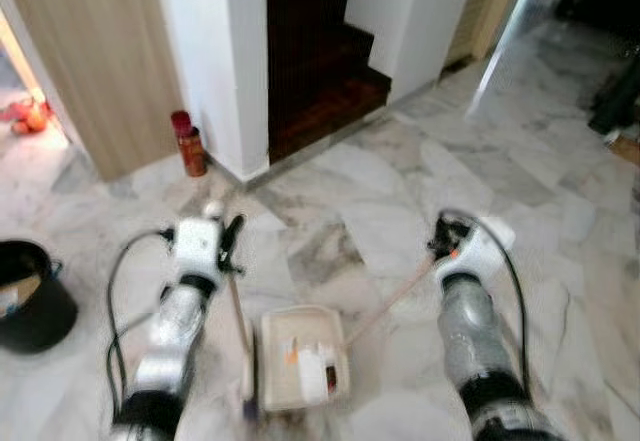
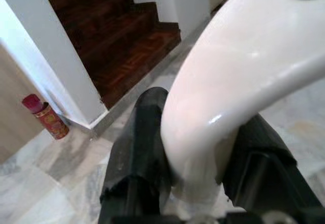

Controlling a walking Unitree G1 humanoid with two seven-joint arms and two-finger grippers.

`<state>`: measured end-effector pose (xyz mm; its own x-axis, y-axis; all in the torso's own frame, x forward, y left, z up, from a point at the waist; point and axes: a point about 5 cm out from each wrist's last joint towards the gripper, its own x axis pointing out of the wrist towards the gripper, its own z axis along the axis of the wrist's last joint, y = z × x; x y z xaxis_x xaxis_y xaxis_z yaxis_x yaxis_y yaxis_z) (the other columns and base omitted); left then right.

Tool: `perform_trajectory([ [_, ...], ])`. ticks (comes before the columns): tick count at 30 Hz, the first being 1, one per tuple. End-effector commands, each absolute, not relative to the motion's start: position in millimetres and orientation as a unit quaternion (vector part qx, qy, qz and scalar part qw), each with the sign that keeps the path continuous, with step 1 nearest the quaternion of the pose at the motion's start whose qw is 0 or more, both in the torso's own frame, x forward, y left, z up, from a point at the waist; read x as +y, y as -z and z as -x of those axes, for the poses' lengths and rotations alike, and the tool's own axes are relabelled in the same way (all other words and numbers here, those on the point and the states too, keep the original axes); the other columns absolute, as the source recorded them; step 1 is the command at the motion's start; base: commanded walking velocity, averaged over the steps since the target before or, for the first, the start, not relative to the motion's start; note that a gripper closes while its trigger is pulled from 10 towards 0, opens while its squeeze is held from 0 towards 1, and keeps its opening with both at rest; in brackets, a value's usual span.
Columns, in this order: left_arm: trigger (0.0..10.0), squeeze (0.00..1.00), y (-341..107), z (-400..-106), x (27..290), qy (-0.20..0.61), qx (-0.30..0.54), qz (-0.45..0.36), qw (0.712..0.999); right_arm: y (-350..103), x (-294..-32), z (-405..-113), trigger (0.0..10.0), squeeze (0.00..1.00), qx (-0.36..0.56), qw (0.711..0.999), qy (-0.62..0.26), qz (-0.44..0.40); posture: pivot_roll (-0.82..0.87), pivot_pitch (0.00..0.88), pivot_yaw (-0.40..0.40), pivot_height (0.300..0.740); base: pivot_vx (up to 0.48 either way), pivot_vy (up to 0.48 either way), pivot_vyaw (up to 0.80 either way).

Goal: Sweep floor

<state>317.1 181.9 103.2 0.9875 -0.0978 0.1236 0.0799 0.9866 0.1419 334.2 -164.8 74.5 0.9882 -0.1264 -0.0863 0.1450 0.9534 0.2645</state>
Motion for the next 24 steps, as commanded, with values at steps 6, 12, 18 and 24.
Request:
perform_trajectory([
  [6, 10.0, 0.00, -112.7, -319.9, 175.1, 0.053, -0.085, -0.074, 0.992, -84.4, -168.4, -338.5, 10.0, 0.00, 0.011, 0.986, 0.073, -0.150, 0.05, 0.000, -0.060, 0.740, 0.000, 0.368, 0.00],
  [12, 10.0, 0.00, -112.6, -319.7, 174.5, 0.055, -0.085, -0.073, 0.992, -83.1, -168.0, -338.1, 10.0, 0.00, 0.014, 0.986, 0.072, -0.147, 0.05, 0.000, -0.060, 0.740, 0.000, 0.368, 0.00],
  [18, 10.0, 0.00, -112.6, -319.7, 174.4, 0.054, -0.084, -0.074, 0.992, -81.4, -166.6, -337.5, 10.0, 0.00, 0.017, 0.986, 0.070, -0.147, 0.05, 0.000, -0.059, 0.740, 0.000, 0.369, 0.00],
  [24, 10.0, 0.00, -112.5, -319.1, 174.5, 0.055, -0.083, -0.074, 0.992, -80.7, -165.3, -337.4, 10.0, 0.00, 0.020, 0.987, 0.068, -0.145, 0.06, 0.000, -0.060, 0.740, 0.000, 0.366, 0.23],
])
